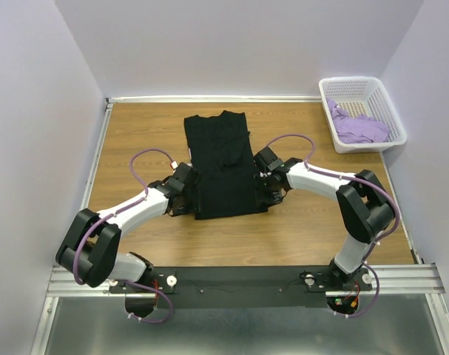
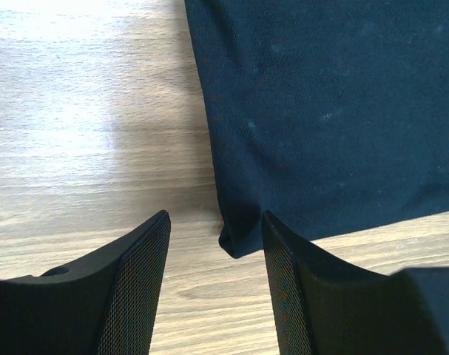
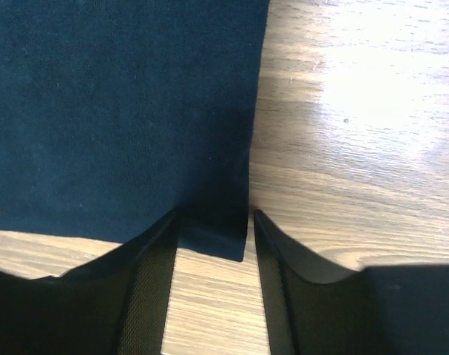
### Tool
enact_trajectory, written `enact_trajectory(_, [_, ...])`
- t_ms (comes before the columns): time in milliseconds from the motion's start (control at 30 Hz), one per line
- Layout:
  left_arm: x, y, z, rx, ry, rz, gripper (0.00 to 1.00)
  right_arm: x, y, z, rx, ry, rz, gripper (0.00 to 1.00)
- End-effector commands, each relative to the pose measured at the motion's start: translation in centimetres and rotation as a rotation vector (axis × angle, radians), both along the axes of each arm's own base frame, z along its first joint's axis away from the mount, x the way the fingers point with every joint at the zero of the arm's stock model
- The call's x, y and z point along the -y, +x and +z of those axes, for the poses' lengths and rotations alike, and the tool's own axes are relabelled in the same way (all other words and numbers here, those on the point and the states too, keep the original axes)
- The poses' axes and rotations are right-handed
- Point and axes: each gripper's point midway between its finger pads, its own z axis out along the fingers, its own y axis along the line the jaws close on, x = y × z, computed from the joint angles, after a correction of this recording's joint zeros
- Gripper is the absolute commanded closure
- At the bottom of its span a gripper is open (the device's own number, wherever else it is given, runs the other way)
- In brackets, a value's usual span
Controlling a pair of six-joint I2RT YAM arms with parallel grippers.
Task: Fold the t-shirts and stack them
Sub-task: Fold the tshirt
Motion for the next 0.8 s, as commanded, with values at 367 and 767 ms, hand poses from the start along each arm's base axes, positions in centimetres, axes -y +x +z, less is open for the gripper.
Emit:
enact_trajectory(367, [0.1, -0.1, -0.1, -0.024, 0.004, 0.008, 0.39, 2.1, -3.7, -4.2, -0.13, -0.143, 0.034, 0.99])
enact_trajectory(767, [0.8, 0.6, -0.9, -0.052, -0.001, 0.04, 0.41, 1.5, -3.2, -3.7, -0.111, -0.124, 0.057, 0.99])
